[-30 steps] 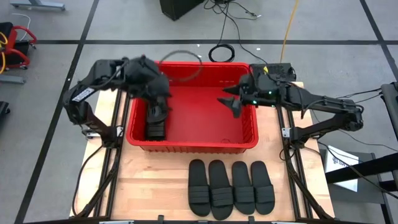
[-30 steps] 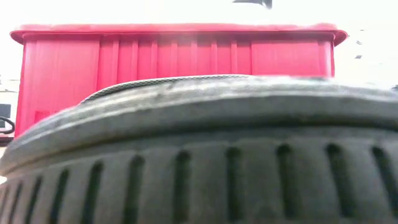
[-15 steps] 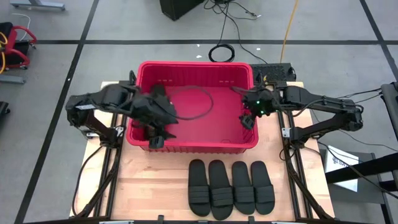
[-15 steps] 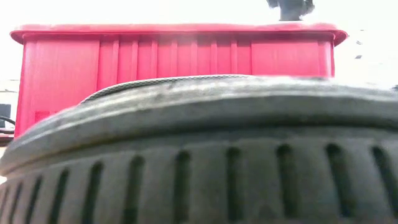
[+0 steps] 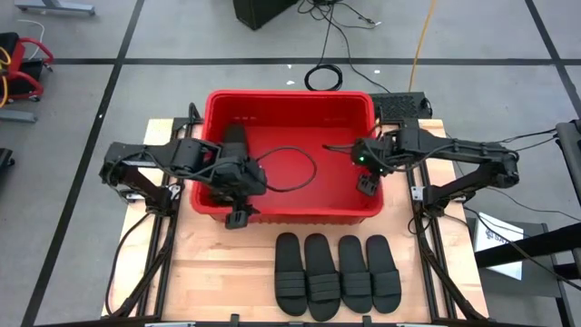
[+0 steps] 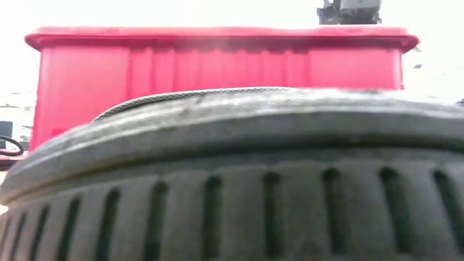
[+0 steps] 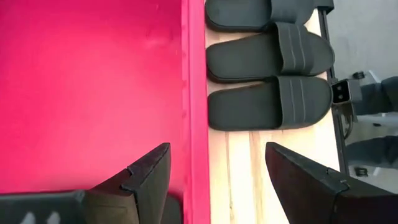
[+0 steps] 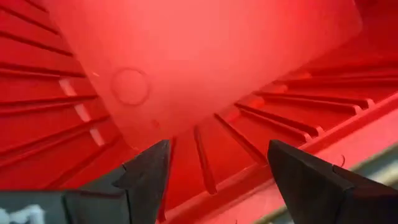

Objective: Pick and place slides into bin
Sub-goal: Put the black slide into the red bin

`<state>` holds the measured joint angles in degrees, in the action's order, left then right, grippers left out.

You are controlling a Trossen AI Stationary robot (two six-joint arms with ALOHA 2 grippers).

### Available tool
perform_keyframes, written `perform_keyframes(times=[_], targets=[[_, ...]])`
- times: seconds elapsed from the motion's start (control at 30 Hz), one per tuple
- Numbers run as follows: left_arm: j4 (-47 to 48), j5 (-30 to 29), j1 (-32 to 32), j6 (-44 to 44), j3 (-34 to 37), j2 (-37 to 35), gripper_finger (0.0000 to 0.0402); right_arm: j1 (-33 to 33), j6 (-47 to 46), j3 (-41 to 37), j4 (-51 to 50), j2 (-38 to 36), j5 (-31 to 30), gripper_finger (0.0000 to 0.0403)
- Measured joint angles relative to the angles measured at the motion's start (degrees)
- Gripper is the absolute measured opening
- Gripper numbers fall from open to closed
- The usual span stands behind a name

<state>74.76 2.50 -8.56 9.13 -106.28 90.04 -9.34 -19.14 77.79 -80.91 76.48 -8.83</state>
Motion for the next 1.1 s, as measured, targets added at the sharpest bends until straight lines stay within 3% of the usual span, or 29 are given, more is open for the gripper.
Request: perform_keyframes(times=[0.17,0.3,0.47,0.63,0.9,1.1], targets=[[-0.07,0.0,-0.17,-0.02,0.04,-0.04,0.0255,-0.09,-1.84,-0.64,-1.18,0.51,-1.55,0.0265],[-0.14,0.0,-0.17,-0.44,0.04,-0.02,0.0255,-0.07,-2.59,-0.44,4.17,-0.28,-1.33,0.0265],[-1.81,0.0,-0.17,-2.05,0.04,-0.02,0.0255,0.44,-2.61,-0.44,22.93,-2.17,2.83,0.0265],[-1.53,-0.02,-0.17,-2.99,0.04,-0.02,0.0255,0.2,-4.91,-0.44,41.41,-4.13,2.89,0.0265],[-2.02,-0.86,-0.26,-2.94,0.78,-0.07,0.0255,-1.2,-7.87,-0.4,59.68,-7.51,2.85,0.0265],[-8.19,4.21,-0.79,-0.95,8.53,-0.07,0.0255,-1.2,-8.64,-0.38,72.77,-8.6,2.88,0.0265]])
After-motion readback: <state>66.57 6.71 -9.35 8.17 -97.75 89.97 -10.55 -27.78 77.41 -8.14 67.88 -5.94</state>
